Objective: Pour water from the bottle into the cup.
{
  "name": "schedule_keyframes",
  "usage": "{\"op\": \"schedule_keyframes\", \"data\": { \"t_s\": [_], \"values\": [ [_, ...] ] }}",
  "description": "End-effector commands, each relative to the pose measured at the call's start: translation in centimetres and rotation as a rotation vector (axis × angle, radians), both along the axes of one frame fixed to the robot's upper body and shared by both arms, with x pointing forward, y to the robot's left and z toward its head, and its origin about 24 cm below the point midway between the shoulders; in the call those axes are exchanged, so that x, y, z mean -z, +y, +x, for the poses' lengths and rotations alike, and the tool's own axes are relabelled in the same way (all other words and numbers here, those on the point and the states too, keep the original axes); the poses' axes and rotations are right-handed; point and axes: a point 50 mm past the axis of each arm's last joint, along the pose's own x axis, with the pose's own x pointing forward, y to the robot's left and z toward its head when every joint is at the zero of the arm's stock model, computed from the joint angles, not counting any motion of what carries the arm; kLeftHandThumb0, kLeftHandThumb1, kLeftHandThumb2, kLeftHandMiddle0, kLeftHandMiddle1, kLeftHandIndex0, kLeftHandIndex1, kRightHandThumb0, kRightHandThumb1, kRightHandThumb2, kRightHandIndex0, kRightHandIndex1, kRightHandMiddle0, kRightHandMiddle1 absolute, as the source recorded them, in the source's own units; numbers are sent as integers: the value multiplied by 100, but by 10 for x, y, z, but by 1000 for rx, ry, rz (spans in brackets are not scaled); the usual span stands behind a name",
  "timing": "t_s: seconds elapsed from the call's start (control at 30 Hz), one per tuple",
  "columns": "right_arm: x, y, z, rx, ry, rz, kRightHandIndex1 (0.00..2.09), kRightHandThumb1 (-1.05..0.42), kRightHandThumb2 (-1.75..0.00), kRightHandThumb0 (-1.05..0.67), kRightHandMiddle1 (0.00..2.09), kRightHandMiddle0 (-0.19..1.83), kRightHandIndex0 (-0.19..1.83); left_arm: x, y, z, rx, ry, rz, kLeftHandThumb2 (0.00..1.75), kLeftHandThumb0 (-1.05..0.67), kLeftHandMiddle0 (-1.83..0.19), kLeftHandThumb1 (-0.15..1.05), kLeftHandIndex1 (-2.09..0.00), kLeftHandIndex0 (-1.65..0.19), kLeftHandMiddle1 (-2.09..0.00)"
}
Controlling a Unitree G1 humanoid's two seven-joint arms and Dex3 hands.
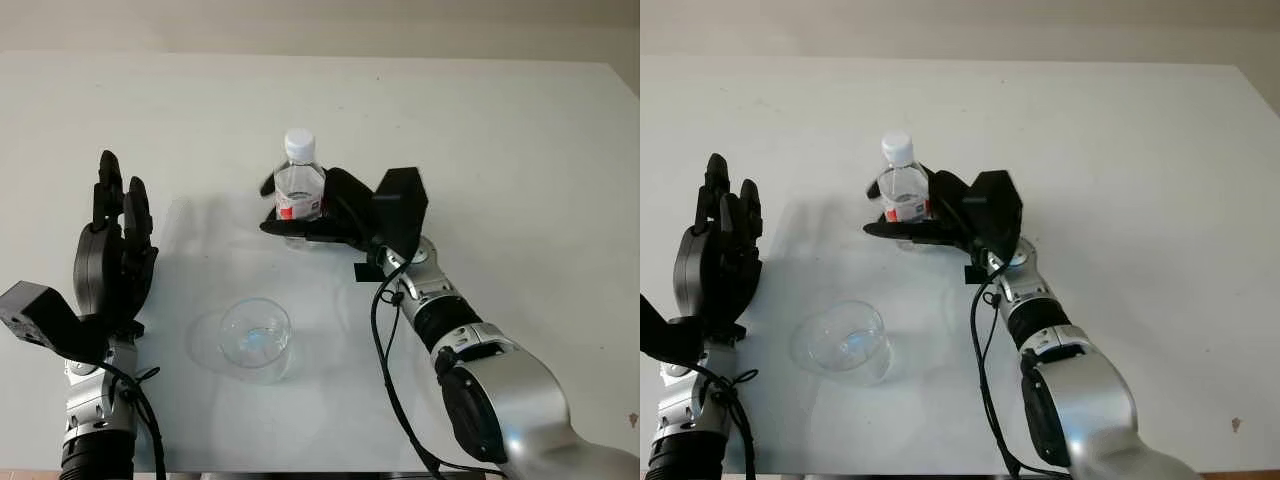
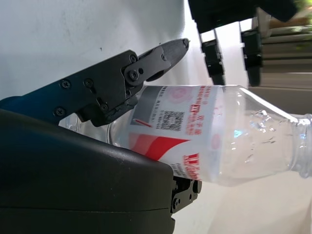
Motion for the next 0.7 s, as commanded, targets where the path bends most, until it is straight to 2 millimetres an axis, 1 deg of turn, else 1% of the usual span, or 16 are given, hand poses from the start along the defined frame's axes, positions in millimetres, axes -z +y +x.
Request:
{"op": "schedule_keyframes", "data": {
  "t_s": [0.0, 0.03, 0.07, 0.13, 0.17, 0.23, 0.27, 0.33, 0.4, 0.5, 0.57, 0.6, 0.67],
  "values": [
    [2, 0, 0, 4, -7, -45, 209, -103, -7, -48, 209, 93, 105, 11, 0, -5, -11, 34, -6, 53, -74, 16, 105, -5, 15, -6],
    [2, 0, 0, 4, -13, -63, 209, -104, -8, -49, 209, 97, 109, 11, 0, -5, -8, 35, -6, 53, -74, 16, 105, -5, 16, -6],
    [2, 0, 0, 4, -24, -83, 209, -104, -11, -50, 209, 106, 117, 11, 0, -5, -6, 35, -8, 53, -74, 16, 105, -5, 16, -5],
    [3, 1, -1, -1, -42, -101, 209, -105, -15, -49, 209, 117, 126, 10, 0, -4, -2, 35, -6, 52, -74, 16, 105, -5, 16, -6],
    [3, 1, -1, -2, -51, -104, 209, -105, -22, -46, 209, 124, 132, 10, 0, -4, -1, 35, -5, 52, -74, 15, 105, -5, 16, -6],
    [3, 2, -2, 7, -67, -100, 209, -105, -28, -43, 209, 135, 143, 10, 0, -3, -2, 35, -5, 52, -74, 15, 105, -5, 16, -6],
    [3, 2, -2, 15, -80, -96, 209, -105, -33, -41, 209, 144, 153, 10, 0, -3, -1, 35, -4, 52, -73, 14, 105, -6, 15, -6],
    [3, 2, -3, 27, -96, -89, 209, -105, -35, -40, 209, 151, 162, 10, 0, -3, 0, 35, -4, 52, -73, 14, 105, -6, 15, -6],
    [2, 0, -3, 46, -104, -68, 209, -105, -39, -38, 209, 163, 176, 9, 0, -4, -1, 30, -3, 52, -73, 14, 105, -6, 15, -6],
    [-2, -5, -2, 79, -131, -26, 209, -105, -45, -36, 209, 169, 182, 10, 0, -5, -6, 29, -5, 52, -73, 13, 105, -6, 14, -6],
    [-10, -10, 0, 101, -171, -12, 209, -105, -46, -36, 209, 172, 183, 10, 0, -6, -7, 31, -10, 52, -73, 15, 105, -5, 15, -5],
    [-15, -13, 1, 115, -203, -4, 209, -105, -46, -36, 209, 172, 183, 10, 0, -7, -7, 31, -9, 51, -73, 16, 105, -5, 16, -5],
    [-23, -19, 2, 137, -264, 6, 209, -105, -46, -35, 209, 164, 181, 10, 0, -7, -6, 28, -4, 52, -73, 17, 105, -5, 16, -4]
  ]
}}
